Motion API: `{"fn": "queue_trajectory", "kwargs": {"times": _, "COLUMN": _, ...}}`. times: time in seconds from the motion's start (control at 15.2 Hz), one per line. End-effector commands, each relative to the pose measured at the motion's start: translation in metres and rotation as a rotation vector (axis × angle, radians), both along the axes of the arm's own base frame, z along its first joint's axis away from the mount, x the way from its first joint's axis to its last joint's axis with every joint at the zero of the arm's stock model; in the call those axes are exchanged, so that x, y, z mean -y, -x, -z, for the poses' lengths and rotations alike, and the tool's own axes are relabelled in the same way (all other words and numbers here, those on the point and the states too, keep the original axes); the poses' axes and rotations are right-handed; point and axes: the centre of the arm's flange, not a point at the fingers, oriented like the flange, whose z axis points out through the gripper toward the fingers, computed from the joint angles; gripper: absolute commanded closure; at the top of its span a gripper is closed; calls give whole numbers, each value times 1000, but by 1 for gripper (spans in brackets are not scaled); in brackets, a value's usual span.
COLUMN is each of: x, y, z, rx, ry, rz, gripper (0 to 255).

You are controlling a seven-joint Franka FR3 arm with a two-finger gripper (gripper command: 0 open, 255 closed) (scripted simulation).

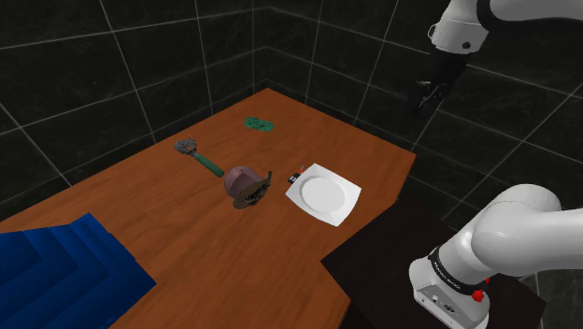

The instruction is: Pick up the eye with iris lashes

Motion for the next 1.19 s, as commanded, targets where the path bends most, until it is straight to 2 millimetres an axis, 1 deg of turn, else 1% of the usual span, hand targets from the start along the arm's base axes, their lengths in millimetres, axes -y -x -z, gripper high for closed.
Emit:
{"fn": "queue_trajectory", "kwargs": {"times": 0.0, "x": 0, "y": 0, "z": 0, "rx": 0, "ry": 0, "rz": 0, "gripper": 0}}
{"fn": "queue_trajectory", "kwargs": {"times": 0.53, "x": -68, "y": -41, "z": 64, "rx": -33, "ry": -31, "rz": 256, "gripper": 0}}
{"fn": "queue_trajectory", "kwargs": {"times": 1.12, "x": -131, "y": -104, "z": 136, "rx": -69, "ry": -65, "rz": 545, "gripper": 0}}
